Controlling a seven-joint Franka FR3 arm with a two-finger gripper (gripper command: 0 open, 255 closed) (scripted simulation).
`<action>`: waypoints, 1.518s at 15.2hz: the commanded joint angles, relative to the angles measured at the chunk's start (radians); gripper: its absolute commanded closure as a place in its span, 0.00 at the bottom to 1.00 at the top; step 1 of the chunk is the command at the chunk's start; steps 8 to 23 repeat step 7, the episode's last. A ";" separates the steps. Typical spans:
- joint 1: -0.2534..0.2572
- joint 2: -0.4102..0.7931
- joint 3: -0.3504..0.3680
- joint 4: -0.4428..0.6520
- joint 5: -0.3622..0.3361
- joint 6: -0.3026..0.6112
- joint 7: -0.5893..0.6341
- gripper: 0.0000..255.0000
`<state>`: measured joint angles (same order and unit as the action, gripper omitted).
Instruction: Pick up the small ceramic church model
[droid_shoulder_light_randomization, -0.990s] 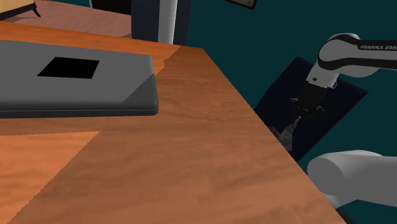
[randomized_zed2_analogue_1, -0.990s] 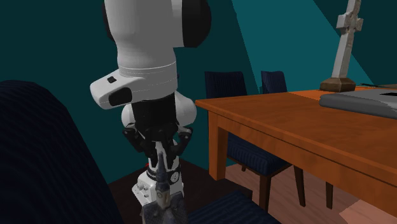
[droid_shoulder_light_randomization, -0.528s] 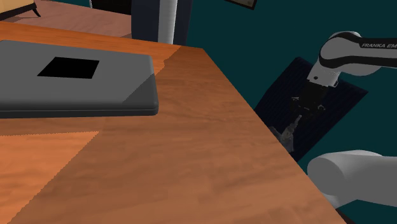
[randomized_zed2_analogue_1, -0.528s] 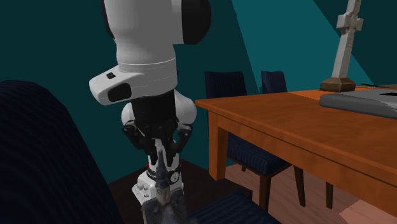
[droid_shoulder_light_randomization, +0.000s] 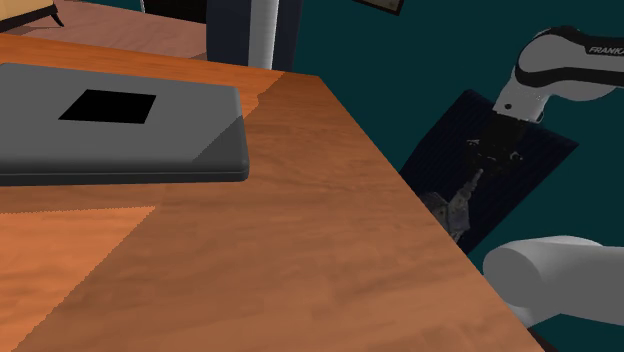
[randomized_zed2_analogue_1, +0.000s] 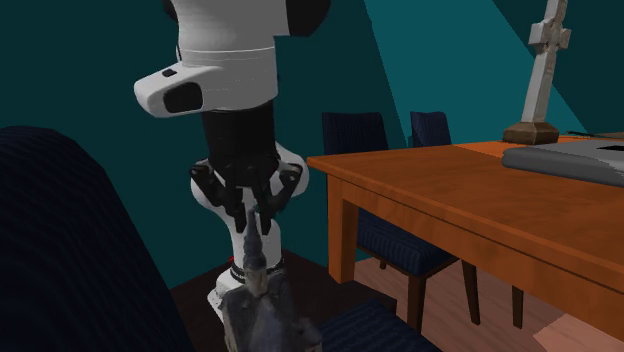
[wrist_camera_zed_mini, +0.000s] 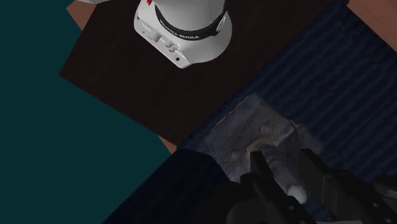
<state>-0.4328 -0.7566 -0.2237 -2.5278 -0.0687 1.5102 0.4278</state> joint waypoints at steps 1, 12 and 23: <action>0.002 0.000 0.004 0.031 0.004 -0.031 0.002 1.00; 0.005 0.004 0.010 0.089 0.010 -0.085 0.005 1.00; 0.005 0.004 0.010 0.089 0.010 -0.085 0.005 1.00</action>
